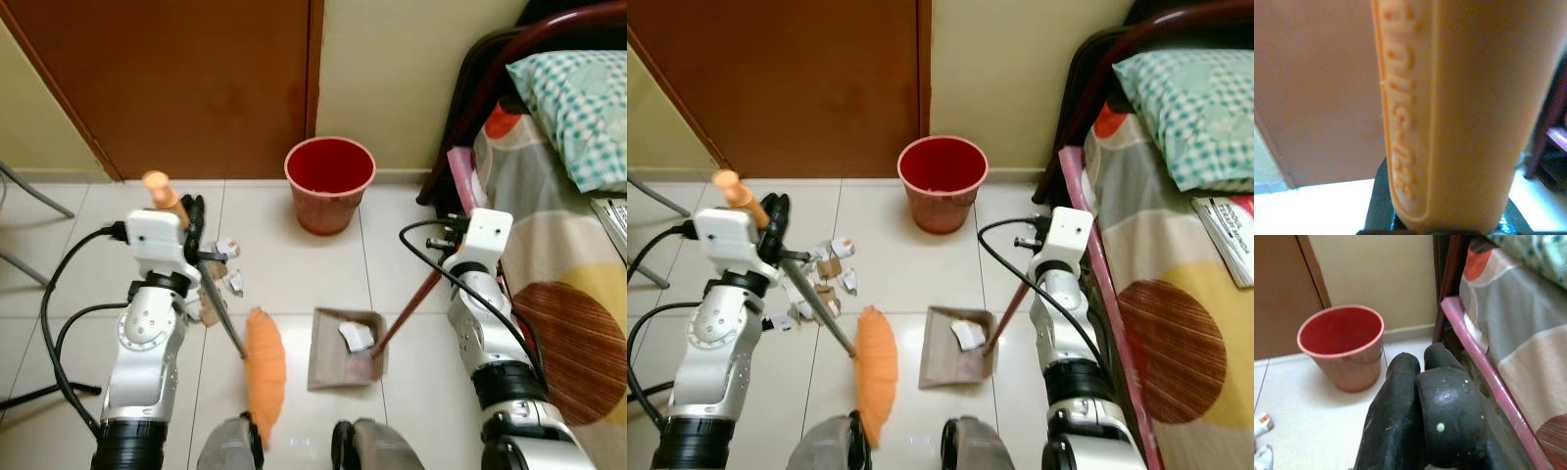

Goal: Sweep floor

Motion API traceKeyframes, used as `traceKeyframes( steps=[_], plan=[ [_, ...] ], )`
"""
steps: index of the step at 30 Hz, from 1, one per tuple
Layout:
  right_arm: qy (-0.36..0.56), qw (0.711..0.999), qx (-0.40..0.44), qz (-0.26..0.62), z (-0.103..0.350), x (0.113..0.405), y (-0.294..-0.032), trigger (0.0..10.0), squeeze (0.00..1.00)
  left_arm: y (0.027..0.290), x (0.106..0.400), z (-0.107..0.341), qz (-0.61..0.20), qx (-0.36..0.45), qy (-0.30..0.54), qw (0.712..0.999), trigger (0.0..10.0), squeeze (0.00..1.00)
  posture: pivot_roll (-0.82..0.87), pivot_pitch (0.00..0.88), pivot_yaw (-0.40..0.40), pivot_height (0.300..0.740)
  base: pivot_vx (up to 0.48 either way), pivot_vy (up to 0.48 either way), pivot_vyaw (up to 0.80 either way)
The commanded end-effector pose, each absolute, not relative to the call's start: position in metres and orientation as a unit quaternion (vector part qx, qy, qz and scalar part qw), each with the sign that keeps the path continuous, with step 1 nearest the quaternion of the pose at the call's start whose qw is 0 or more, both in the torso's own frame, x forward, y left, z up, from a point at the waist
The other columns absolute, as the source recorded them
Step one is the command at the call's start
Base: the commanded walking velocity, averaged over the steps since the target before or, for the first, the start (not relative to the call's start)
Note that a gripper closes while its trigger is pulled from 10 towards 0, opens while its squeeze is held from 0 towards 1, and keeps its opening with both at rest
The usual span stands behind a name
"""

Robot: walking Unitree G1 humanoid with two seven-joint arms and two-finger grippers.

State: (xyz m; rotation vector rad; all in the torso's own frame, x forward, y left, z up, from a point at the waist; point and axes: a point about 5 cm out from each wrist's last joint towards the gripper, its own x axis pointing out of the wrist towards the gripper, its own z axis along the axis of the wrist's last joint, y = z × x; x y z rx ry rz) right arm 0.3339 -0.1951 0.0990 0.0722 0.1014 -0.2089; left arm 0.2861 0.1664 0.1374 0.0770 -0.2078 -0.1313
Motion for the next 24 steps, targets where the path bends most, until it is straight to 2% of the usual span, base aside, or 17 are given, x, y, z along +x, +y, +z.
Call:
traceKeyframes(
  steps=[1,9,15,18,21,24],
  plan=[
    [0.023,0.992,0.047,-0.113,0.11,0.332,-0.199,10.0,0.0,0.164,0.281,0.133,-0.077,0.051,-0.097,0.991,10.0,0.0,-0.04,0.143,-0.041,0.74,0.0,0.0,0.0],
    [0.005,0.994,0.048,-0.097,0.112,0.308,-0.203,10.0,0.0,0.149,0.269,0.128,-0.119,0.031,-0.088,0.988,10.0,0.0,-0.04,0.116,-0.031,0.74,0.0,0.0,0.0],
    [0.022,0.991,0.062,-0.116,0.103,0.302,-0.211,10.0,0.0,0.152,0.266,0.126,-0.118,0.028,-0.085,0.989,10.0,0.0,-0.04,0.11,-0.03,0.74,0.0,0.0,0.0],
    [0.024,0.992,0.061,-0.111,0.102,0.303,-0.208,10.0,0.0,0.153,0.269,0.13,-0.117,0.031,-0.092,0.988,10.0,0.0,-0.04,0.102,-0.034,0.74,0.165,0.0,-0.43],
    [0.023,0.992,0.06,-0.105,0.104,0.303,-0.206,10.0,0.0,0.16,0.269,0.144,-0.112,0.093,-0.13,0.981,10.0,0.0,-0.04,0.102,-0.034,0.74,0.26,0.0,0.0],
    [0.024,0.992,0.06,-0.105,0.104,0.303,-0.206,10.0,0.0,0.16,0.27,0.148,-0.113,0.104,-0.14,0.978,10.0,0.0,-0.04,0.095,-0.038,0.74,0.255,0.0,0.0]
  ],
)
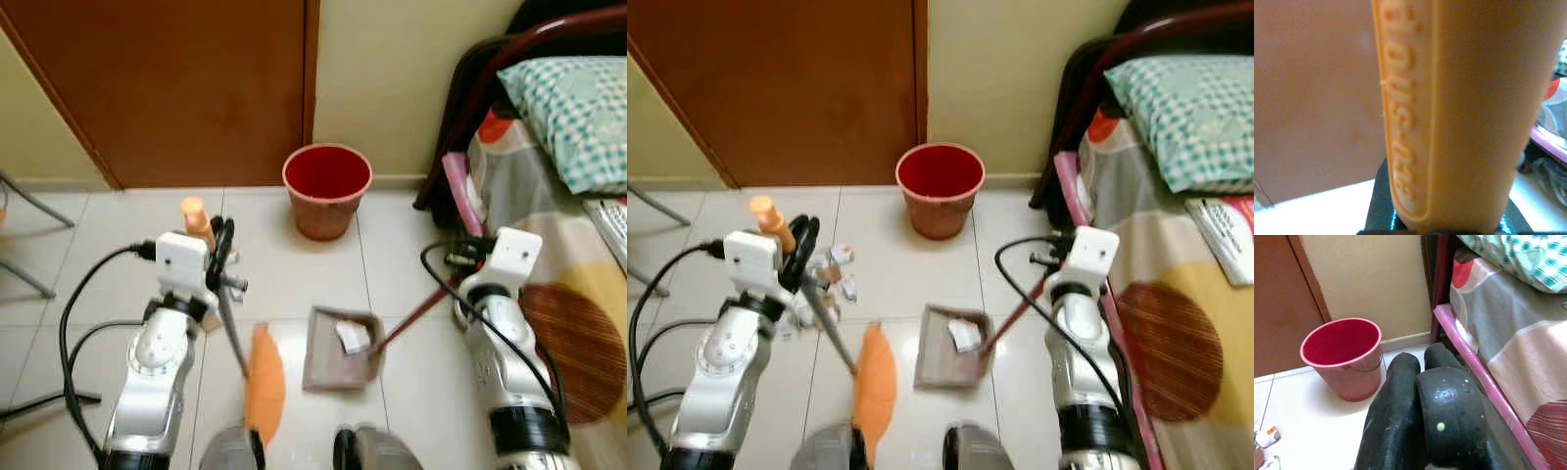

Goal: Sweep floor

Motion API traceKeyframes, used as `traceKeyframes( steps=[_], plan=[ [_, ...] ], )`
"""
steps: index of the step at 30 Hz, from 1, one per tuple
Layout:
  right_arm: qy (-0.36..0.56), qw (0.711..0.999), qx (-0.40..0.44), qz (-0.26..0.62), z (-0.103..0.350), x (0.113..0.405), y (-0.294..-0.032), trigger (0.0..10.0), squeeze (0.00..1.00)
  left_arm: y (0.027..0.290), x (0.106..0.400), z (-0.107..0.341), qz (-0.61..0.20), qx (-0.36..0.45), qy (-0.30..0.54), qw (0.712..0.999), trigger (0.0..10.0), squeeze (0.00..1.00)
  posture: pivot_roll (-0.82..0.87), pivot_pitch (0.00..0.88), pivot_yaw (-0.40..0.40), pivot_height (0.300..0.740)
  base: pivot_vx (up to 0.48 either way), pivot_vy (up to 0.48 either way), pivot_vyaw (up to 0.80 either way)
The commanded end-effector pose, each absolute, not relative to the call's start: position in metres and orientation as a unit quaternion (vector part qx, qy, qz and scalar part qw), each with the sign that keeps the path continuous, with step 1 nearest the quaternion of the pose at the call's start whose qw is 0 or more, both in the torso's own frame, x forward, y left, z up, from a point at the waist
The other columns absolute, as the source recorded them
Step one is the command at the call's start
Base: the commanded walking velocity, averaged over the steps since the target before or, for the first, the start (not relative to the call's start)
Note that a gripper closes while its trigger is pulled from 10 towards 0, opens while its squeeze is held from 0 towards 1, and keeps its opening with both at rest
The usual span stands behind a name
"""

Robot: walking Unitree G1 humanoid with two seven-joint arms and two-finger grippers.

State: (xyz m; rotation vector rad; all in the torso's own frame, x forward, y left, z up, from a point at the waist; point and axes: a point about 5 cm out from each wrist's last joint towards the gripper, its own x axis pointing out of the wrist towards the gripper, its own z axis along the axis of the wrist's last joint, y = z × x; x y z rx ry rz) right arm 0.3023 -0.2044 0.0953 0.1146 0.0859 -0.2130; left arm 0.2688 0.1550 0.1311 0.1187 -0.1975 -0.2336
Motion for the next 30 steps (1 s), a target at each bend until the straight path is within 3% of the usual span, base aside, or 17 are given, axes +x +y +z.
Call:
traceKeyframes(
  steps=[1,7,17,30],
  plan=[
    [0.024,0.992,0.06,-0.105,0.104,0.303,-0.206,10.0,0.0,0.16,0.27,0.148,-0.113,0.104,-0.14,0.978,10.0,0.0,-0.04,0.095,-0.038,0.74,0.255,0.0,0.0],
    [0.029,0.993,0.062,-0.097,0.104,0.303,-0.2,10.0,0.0,0.157,0.279,0.172,-0.125,0.124,-0.176,0.969,10.0,0.0,-0.04,0.1,-0.04,0.74,0.08,0.0,0.0],
    [0.03,0.993,0.06,-0.094,0.106,0.305,-0.199,10.0,0.0,0.146,0.275,0.165,-0.142,0.103,-0.159,0.972,10.0,0.0,-0.04,0.12,-0.04,0.74,0.0,0.0,0.0],
    [0.033,0.994,0.061,-0.089,0.106,0.304,-0.196,10.0,0.0,0.143,0.271,0.159,-0.139,0.087,-0.147,0.975,10.0,0.0,-0.04,0.123,-0.043,0.74,0.276,0.0,0.0]
  ],
)
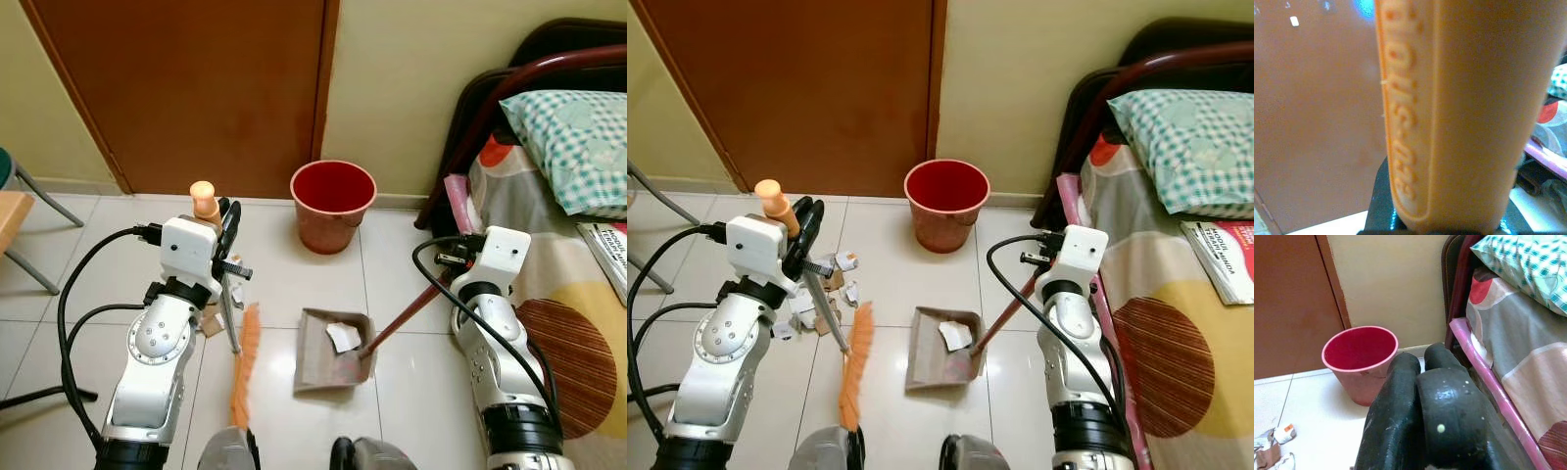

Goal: Sweep floor

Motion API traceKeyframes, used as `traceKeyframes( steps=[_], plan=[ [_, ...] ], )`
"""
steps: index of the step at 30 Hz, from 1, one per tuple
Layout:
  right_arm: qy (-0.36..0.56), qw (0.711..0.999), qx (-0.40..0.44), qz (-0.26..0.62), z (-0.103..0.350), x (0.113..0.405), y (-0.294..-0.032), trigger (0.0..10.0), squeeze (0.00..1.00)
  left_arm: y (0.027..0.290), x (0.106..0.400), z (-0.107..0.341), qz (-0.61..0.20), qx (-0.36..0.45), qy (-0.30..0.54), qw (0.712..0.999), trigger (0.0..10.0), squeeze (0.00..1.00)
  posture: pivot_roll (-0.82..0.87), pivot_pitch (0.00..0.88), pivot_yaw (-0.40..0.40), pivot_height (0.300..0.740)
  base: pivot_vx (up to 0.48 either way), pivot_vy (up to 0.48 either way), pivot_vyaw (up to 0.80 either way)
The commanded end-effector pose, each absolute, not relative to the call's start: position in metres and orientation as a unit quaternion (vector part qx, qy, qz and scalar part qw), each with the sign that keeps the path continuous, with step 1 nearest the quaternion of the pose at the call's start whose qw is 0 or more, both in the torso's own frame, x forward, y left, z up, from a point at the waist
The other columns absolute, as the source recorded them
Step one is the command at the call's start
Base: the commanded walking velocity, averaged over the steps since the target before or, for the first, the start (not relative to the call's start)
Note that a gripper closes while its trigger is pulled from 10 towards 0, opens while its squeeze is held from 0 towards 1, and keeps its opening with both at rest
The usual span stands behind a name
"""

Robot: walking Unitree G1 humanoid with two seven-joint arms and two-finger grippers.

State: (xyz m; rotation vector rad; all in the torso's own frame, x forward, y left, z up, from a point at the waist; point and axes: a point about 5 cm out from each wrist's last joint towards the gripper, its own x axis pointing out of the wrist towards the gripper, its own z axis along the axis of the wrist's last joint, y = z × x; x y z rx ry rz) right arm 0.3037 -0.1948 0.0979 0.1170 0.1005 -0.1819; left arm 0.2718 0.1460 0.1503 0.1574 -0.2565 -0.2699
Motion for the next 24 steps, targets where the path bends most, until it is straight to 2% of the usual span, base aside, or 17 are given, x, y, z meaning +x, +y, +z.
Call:
traceKeyframes(
  steps=[1,10,20,24],
  plan=[
    [0.034,0.994,0.061,-0.088,0.105,0.304,-0.195,10.0,0.0,0.143,0.271,0.159,-0.14,0.086,-0.147,0.975,10.0,0.0,-0.04,0.123,-0.043,0.74,0.289,0.0,0.0],
    [0.049,0.993,0.059,-0.088,0.097,0.298,-0.196,10.0,0.0,0.145,0.269,0.154,-0.137,0.081,-0.137,0.978,10.0,0.0,-0.04,0.113,-0.045,0.74,0.294,0.0,0.0],
    [0.057,0.993,0.06,-0.085,0.09,0.301,-0.194,10.0,0.0,0.148,0.268,0.145,-0.131,0.081,-0.125,0.98,10.0,0.0,-0.02,0.079,-0.049,0.74,0.294,0.0,-0.73],
    [0.055,0.993,0.062,-0.079,0.091,0.31,-0.189,10.0,0.0,0.147,0.274,0.145,-0.136,0.093,-0.125,0.978,10.0,0.0,-0.01,0.067,-0.033,0.74,0.292,0.0,-0.13]
  ],
)
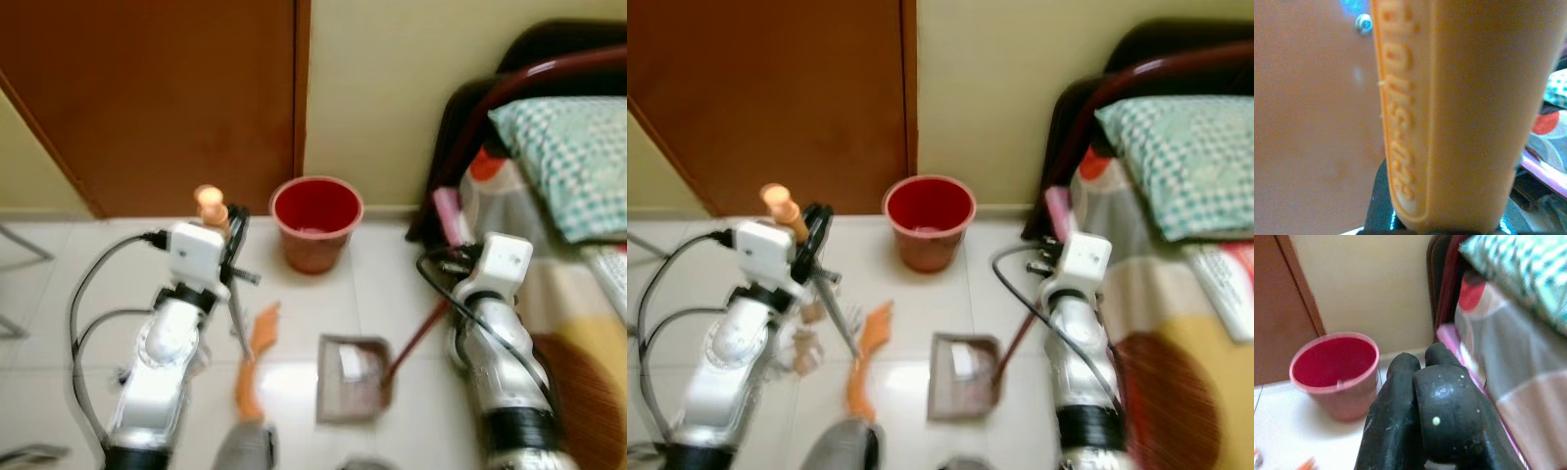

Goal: Sweep floor

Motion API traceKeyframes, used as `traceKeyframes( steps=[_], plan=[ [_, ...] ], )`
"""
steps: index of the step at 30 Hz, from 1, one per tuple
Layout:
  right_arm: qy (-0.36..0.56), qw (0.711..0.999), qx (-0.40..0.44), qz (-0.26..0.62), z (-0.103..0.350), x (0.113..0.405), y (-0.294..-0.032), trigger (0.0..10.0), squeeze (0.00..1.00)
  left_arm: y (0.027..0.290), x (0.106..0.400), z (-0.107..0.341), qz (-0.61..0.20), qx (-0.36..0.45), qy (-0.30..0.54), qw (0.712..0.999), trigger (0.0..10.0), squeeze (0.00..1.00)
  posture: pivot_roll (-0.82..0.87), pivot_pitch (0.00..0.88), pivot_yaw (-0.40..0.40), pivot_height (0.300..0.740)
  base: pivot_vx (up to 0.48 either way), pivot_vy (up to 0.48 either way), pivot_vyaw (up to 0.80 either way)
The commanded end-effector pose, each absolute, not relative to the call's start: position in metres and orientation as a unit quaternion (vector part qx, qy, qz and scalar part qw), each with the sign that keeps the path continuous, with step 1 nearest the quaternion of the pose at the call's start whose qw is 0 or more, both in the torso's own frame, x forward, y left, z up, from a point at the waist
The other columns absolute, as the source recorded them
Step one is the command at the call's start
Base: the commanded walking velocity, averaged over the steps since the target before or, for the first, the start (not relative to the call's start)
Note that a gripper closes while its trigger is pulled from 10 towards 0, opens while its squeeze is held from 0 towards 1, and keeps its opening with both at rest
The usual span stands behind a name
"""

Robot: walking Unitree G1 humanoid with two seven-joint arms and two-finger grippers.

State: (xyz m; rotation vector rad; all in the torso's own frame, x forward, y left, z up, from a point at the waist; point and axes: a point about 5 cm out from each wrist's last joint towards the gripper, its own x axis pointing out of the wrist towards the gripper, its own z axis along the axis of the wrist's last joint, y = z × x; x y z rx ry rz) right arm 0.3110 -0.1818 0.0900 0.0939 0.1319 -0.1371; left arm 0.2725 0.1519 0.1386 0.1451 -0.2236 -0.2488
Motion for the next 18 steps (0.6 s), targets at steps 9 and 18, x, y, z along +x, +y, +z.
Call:
traceKeyframes(
  steps=[9,18],
  plan=[
    [0.043,0.997,0.055,-0.043,0.098,0.314,-0.177,10.0,0.0,0.151,0.273,0.15,-0.125,0.099,-0.134,0.978,10.0,0.0,-0.02,0.051,-0.028,0.74,0.309,0.0,0.0],
    [0.035,0.998,0.048,-0.023,0.099,0.316,-0.173,10.0,0.0,0.147,0.268,0.14,-0.129,0.09,-0.121,0.98,10.0,0.0,-0.02,0.039,-0.026,0.74,0.346,0.0,0.0]
  ],
)
